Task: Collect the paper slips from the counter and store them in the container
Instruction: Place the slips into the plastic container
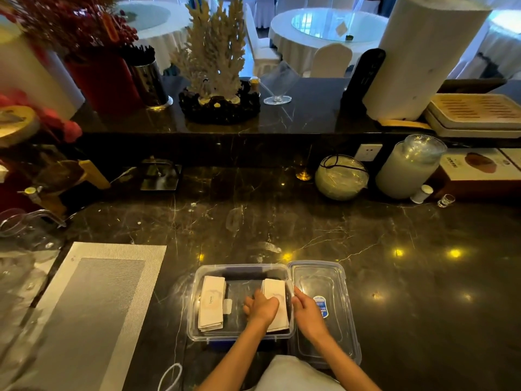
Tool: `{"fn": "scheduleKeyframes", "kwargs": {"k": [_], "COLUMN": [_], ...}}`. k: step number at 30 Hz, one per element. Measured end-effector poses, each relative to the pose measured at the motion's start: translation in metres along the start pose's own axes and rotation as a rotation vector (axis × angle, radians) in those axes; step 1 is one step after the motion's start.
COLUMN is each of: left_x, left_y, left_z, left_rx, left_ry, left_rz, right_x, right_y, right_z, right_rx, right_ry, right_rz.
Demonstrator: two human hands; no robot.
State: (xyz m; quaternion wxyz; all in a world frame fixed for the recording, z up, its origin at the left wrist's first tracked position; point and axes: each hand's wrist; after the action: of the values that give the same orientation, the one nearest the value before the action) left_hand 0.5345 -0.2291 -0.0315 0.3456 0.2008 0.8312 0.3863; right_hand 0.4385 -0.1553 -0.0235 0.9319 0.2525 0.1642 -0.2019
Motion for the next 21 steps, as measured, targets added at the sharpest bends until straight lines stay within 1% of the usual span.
{"fn": "scheduleKeyframes", "kwargs": {"k": [4, 7, 13, 18, 21], "left_x": [0.000, -0.001, 0.002, 0.002, 0.002], "left_y": [0.002, 0.004, 0.013, 0.017, 0.021], "left_z": [0.002, 0.001, -0.008, -0.008, -0.009], "left_rx": [0.037, 0.049, 0.038, 0.048, 0.047], "left_ry": [0.110, 0.121, 0.066, 0.081, 0.047], "left_rz": [0.073, 0.058, 0.032, -0.008, 0.009], "right_x": [0.001, 0.001, 0.002, 0.002, 0.002], "right_y": [0.001, 0.001, 0.002, 0.001, 0.001], "right_z": [-0.001, -0.002, -0.003, -0.003, -0.004], "right_rx": [-0.019, -0.028, -0.024, -0.045, -0.042], "right_ry": [0.004, 0.002, -0.019, -0.014, -0.024], "right_rz": [-0.012, -0.013, -0.016, -0.017, -0.020]}}
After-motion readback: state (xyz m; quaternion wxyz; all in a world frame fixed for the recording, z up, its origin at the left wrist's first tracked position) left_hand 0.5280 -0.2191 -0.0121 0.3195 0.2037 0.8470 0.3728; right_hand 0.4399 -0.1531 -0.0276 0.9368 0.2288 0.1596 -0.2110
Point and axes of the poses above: each hand's wrist, its own y-axis away from the middle knuckle, its own x-axis out of the palm, z = x × y, and after that the axes turned 3 degrees about -x, right-handed
